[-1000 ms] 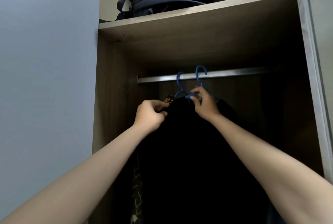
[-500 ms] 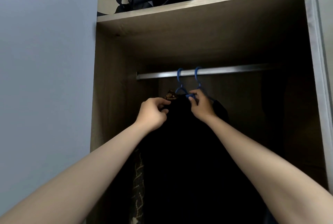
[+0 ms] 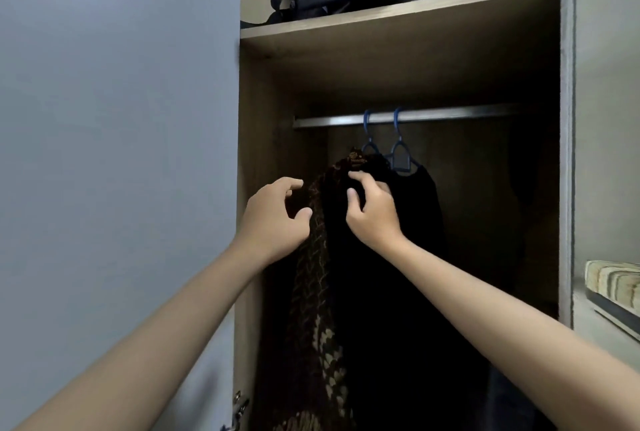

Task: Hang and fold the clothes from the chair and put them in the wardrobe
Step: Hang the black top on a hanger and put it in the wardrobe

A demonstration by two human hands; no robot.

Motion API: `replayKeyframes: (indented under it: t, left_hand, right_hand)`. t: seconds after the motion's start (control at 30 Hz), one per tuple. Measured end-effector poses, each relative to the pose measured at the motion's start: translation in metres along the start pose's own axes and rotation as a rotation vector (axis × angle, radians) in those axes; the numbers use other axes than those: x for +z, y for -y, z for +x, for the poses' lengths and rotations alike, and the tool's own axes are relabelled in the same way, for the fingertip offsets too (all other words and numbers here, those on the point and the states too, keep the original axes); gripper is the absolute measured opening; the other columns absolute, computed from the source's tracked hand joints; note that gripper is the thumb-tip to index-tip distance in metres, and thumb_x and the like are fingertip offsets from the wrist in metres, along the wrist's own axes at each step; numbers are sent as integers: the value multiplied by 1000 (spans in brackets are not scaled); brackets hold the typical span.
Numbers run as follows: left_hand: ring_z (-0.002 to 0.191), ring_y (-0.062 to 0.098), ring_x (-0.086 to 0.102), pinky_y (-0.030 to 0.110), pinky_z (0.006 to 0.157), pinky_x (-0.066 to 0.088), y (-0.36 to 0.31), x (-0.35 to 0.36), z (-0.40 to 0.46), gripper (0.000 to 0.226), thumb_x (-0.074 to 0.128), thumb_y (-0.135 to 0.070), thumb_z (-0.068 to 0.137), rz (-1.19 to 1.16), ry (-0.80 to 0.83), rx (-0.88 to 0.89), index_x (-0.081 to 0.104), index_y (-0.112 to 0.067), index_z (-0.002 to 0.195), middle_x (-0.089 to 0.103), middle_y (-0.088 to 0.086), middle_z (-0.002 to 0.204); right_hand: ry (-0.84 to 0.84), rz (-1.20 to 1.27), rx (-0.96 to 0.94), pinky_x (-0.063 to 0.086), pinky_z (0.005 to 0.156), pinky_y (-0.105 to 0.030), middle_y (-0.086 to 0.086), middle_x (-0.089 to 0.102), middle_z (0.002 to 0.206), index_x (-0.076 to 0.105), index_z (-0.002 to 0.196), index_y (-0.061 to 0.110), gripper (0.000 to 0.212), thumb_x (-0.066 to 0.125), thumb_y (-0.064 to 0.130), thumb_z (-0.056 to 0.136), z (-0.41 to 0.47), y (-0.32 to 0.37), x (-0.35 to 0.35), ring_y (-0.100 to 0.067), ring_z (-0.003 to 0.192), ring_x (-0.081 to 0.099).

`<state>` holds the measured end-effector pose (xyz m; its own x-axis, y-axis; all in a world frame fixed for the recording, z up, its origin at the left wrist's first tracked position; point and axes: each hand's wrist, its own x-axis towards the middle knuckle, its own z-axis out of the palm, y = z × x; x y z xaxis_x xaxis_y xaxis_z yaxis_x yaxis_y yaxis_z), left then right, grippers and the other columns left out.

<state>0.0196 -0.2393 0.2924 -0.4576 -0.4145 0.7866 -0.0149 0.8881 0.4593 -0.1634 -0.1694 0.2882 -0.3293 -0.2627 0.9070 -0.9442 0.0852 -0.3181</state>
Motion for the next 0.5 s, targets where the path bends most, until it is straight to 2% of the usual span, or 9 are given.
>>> replayKeyframes:
  t: [0.1, 0.2, 0.27, 0.33, 0.4, 0.5]
  left_hand:
    - [125, 18, 48, 25, 99, 35, 0, -34, -41, 49, 63, -20, 86, 75, -56, -41, 50, -19, 132, 53, 4, 134]
    - [126, 18, 47, 26, 103, 34, 3, -72, -82, 49, 63, -18, 85, 150, -135, -78, 50, -16, 132, 53, 3, 134]
    - [125, 16, 47, 18, 99, 29, 3, -95, -113, 48, 63, -17, 85, 217, -178, -93, 51, -16, 131, 53, 2, 132]
    - [123, 15, 47, 13, 95, 26, 2, -119, -145, 47, 64, -17, 84, 294, -229, -109, 53, -17, 130, 53, 2, 130]
    - [121, 17, 48, 17, 94, 29, 3, -141, -175, 45, 64, -16, 83, 376, -292, -154, 54, -16, 128, 52, 4, 128]
    - [123, 26, 47, 24, 94, 31, 2, -172, -218, 45, 66, -13, 80, 512, -409, -219, 57, -14, 124, 48, 9, 128]
  right_hand:
    - [49, 85, -74, 37, 92, -20, -1, 61, 121, 53, 128, 15, 34, 52, 19, 94, -28, 50, 9, -15, 116, 51]
    - [191, 271, -81, 43, 92, -18, 1, 60, 121, 48, 131, 16, 36, 51, 17, 94, -54, 102, 17, -11, 113, 54]
    - [295, 401, -85, 42, 82, -7, 2, 60, 115, 45, 132, 17, 38, 50, 15, 95, -70, 137, 19, -5, 102, 56]
    - [362, 483, -133, 45, 81, -13, 0, 60, 117, 43, 132, 19, 38, 48, 15, 94, -84, 168, 21, -6, 101, 56]
    - [410, 525, -194, 44, 76, -16, -2, 61, 118, 42, 132, 22, 39, 48, 15, 94, -99, 196, 22, -7, 101, 57]
    - [475, 585, -275, 38, 66, -11, -2, 63, 116, 43, 132, 25, 41, 50, 17, 93, -124, 230, 25, -8, 96, 58]
